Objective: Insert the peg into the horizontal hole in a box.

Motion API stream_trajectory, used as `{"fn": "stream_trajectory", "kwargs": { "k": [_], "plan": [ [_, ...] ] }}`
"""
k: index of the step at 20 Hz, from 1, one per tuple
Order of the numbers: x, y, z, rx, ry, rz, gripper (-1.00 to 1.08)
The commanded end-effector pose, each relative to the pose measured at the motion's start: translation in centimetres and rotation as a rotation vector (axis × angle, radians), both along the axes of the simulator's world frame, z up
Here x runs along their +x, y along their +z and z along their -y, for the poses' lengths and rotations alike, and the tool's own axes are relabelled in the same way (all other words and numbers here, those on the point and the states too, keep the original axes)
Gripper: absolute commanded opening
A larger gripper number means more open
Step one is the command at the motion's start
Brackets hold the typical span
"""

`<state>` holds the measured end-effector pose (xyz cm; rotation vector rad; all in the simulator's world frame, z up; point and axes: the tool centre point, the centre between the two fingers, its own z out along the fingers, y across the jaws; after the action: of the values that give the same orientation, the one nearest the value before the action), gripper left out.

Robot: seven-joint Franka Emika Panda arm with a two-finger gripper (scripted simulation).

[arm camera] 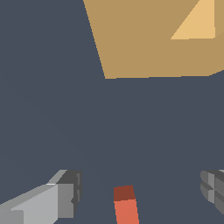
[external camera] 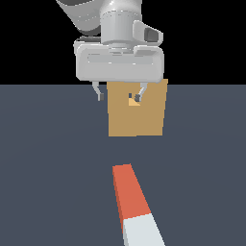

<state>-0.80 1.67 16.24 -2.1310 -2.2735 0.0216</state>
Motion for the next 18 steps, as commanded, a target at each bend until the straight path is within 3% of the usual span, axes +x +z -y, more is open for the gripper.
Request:
{"fn": "stream_trajectory", "kwargs": {
  "k": [1, 9, 18],
  "plan": [
    [0.0, 0.0, 0.0, 0.0, 0.0, 0.0, 1.0],
    [0.1, -0.7, 1.9, -0.001, 0.011, 0.002, 1.0],
    [0.5, -3.2, 8.8, -0.003, 0.049, 0.009, 1.0]
  ]
}}
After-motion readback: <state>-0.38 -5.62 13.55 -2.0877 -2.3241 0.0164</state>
